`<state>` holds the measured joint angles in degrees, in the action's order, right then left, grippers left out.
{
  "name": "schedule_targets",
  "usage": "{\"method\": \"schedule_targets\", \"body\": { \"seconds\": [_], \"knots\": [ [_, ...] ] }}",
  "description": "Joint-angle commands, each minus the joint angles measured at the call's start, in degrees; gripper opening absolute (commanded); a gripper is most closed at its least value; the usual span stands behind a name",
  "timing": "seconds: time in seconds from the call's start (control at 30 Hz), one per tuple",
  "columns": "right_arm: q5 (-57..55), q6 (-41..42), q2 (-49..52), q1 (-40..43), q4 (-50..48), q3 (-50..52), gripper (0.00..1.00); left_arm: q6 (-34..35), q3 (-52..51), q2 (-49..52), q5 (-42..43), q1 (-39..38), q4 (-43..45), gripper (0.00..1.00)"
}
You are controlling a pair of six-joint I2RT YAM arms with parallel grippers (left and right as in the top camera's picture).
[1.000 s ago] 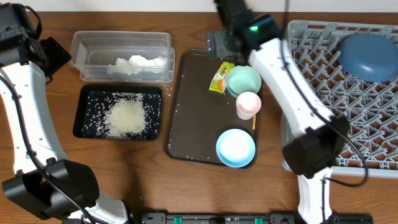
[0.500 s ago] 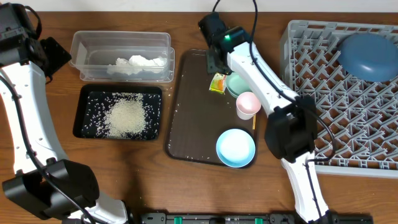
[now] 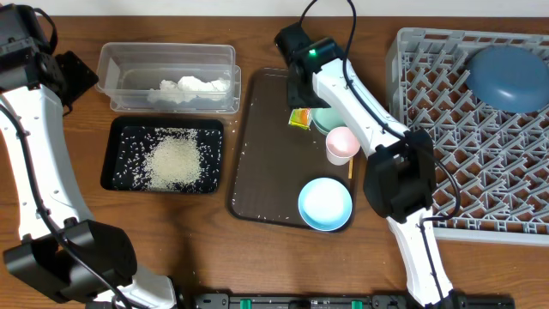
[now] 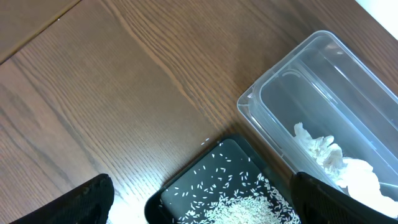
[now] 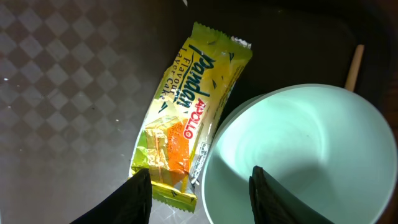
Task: Sort waste into correct bins and load items into the dishwasher rack
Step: 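Move the right gripper to the green bowl and grasp its rim, then lift the green bowl and carry it right into the rack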
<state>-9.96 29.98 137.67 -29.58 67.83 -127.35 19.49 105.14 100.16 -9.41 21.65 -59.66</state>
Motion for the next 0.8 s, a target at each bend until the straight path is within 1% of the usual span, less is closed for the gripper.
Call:
{"method": "schedule_targets", "body": {
  "seconds": [0.0, 0.17, 0.33, 0.47, 0.5, 0.53, 0.63, 0.7, 0.77],
  "knots": [
    [-0.09, 1.31, 1.4, -0.11, -0.13, 0.85, 0.49, 0.13, 0.17, -0.17, -0.68, 0.2, -0.11, 0.93],
    [-0.92, 1.33, 1.42, -0.04, -0.35, 2.23, 0.5, 0.13, 0.17, -0.17, -0.68, 0.2, -0.11, 0.93],
    [-0.96, 1.7, 1.42, 0.31, -2.73, 4.98, 0.5, 0.13, 0.17, -0.17, -0.68, 0.2, -0.13, 0.93],
    [-0.96, 1.7, 1.42, 0.26, -3.1, 5.05, 0.47, 0.13, 0.17, -0.17, -0.68, 0.2, -0.11, 0.93],
    [-0.94, 1.73, 1.42, 0.26, -3.17, 5.05, 0.44, 0.13, 0.17, -0.17, -0.68, 0.2, -0.13, 0.92],
    [-0.96, 1.7, 1.42, 0.26, -3.15, 5.05, 0.38, 0.13, 0.17, -0.17, -0.7, 0.2, -0.13, 0.92],
    [-0.92, 1.73, 1.42, 0.46, -2.95, 4.98, 0.16, 0.13, 0.17, -0.17, -0.7, 0.2, -0.13, 0.92],
    [-0.87, 1.7, 1.42, 0.63, -2.38, 4.46, 0.08, 0.13, 0.17, -0.17, -0.68, 0.2, -0.11, 0.92],
    [-0.28, 1.7, 1.4, 0.7, -2.23, 4.26, 0.04, 0.13, 0.17, -0.17, -0.68, 0.2, -0.13, 0.92]
  ]
}}
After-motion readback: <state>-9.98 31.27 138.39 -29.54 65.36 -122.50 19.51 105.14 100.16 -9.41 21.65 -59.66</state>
